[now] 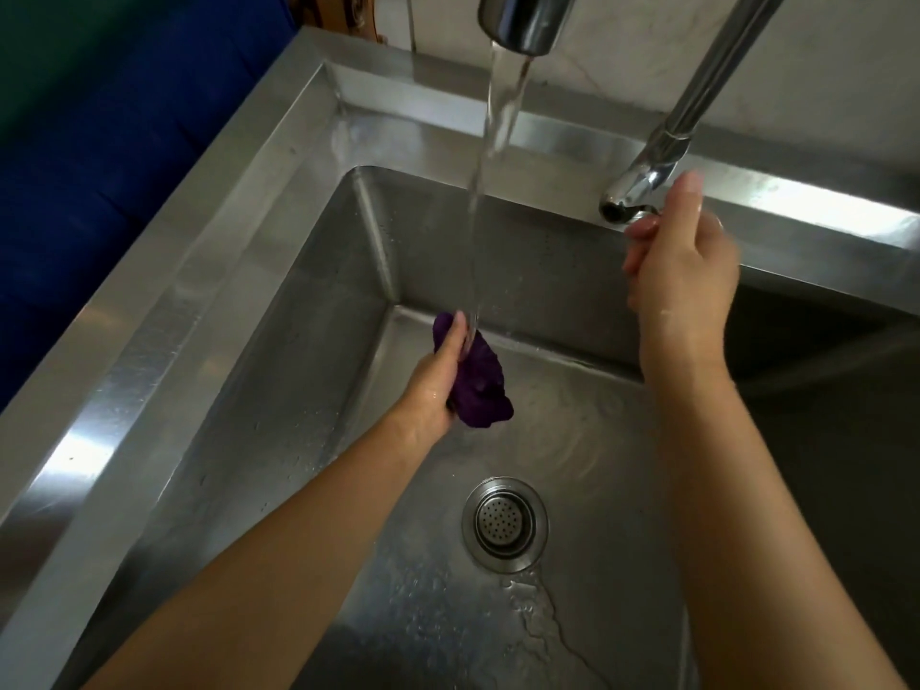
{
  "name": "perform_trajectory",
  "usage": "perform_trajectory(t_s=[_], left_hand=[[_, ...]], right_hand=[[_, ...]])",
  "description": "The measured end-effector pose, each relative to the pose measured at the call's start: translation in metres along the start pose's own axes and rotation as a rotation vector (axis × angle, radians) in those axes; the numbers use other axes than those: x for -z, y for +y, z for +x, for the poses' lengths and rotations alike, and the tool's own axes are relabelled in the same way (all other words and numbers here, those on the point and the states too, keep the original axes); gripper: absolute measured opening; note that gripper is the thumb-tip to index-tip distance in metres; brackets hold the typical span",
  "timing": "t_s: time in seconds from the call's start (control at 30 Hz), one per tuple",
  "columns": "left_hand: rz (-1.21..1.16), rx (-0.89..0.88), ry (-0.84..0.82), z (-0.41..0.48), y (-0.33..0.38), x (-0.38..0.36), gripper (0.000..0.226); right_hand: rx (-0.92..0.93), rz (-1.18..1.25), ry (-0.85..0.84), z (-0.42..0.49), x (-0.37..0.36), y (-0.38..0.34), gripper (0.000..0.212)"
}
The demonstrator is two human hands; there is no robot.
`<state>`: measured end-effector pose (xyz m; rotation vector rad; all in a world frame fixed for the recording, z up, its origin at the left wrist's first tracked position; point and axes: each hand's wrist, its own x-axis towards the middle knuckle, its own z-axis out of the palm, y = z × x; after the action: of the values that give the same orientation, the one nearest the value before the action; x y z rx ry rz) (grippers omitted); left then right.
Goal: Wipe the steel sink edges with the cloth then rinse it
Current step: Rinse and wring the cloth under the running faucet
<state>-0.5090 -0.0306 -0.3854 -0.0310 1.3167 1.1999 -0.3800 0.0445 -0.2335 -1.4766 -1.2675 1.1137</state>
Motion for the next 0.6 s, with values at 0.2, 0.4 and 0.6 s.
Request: perform_trajectory(t_s=[0.2, 0.4, 0.6], left_hand=[[-0.002, -0.016, 0.006, -0.003, 0.0, 0.002, 0.037], [0.009, -0.022, -0.03, -0.007, 0.004, -0.003, 0.046], [-0.076, 0.022, 0.037, -0.009, 0.004, -0.005, 0.034]], right_hand=[[0.029, -0.005, -0.01, 0.007, 0.002, 0.004, 0.04], [-0.001, 0.168, -0.098, 0.007, 0.009, 0.013, 0.041], [-0.022, 0.42, -0.218, 0.008, 0.01, 0.033, 0.041]])
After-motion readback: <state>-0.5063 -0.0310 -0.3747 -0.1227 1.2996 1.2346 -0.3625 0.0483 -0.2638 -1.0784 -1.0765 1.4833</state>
